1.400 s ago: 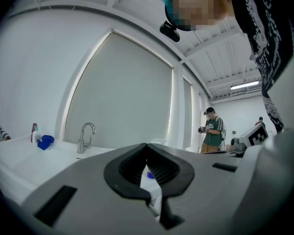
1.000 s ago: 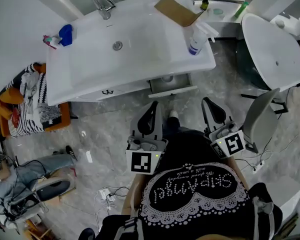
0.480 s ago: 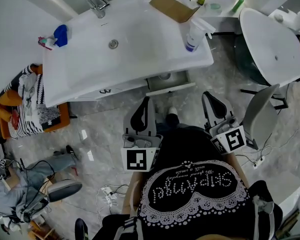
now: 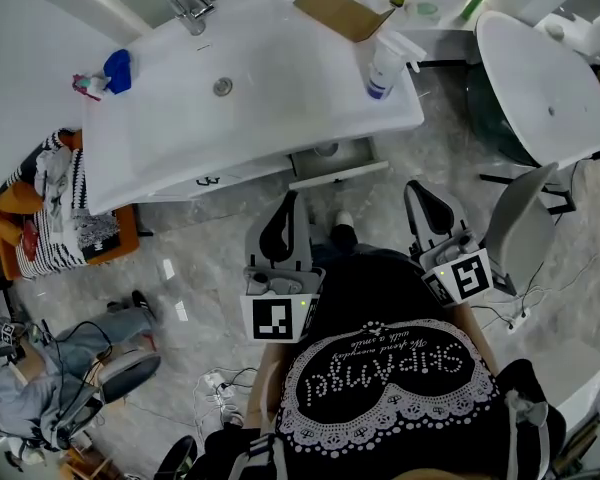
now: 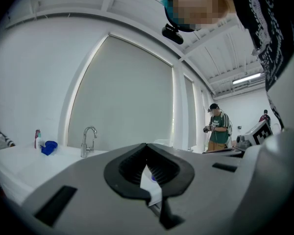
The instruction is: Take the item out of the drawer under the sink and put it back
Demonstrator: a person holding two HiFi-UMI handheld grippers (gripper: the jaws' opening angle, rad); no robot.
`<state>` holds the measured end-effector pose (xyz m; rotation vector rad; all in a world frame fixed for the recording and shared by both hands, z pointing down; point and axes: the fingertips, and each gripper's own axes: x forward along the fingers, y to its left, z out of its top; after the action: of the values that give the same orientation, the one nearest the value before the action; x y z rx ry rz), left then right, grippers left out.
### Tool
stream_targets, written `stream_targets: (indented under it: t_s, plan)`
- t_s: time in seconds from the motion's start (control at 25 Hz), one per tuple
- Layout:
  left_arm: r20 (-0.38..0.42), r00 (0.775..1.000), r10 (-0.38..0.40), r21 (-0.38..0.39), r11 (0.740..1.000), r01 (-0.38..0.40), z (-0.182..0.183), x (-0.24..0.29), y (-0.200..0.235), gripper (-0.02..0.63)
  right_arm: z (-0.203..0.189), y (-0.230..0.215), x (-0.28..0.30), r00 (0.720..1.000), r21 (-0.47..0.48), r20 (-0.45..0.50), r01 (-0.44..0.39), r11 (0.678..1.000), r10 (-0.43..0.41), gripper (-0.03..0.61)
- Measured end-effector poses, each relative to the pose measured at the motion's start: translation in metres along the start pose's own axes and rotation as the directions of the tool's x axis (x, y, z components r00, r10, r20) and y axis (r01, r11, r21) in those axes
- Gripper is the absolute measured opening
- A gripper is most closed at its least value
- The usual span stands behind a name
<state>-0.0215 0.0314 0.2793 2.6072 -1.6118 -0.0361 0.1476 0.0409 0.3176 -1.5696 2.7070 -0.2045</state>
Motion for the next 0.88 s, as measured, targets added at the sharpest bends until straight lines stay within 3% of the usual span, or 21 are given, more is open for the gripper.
stream_targets:
  t_s: [0.4,0.72,0.88]
  plan:
    - [-0.027,1.000,0.017,-0.024,1.000,-0.017,-0.006,-0.007,0.002,0.003,-0.008,0.002,0.002,0.999,-0.014,-0.040,-0.023,1.000,0.023,0.018]
    - [-0.073,0.997,0.034,-0.051,0.998,-0.037,-0.019,-0.013,0.009,0.003,-0.031,0.017,0.027,0.987,-0.110,-0.101,-0.132,0.985,0.121,0.017]
    - [-0.094,0.993,0.070,-0.069,0.995,-0.077,-0.026,-0.011,0.012,0.003,-0.059,0.021,0.048,0.965,-0.212,-0.188,-0.223,0.951,0.185,0.018]
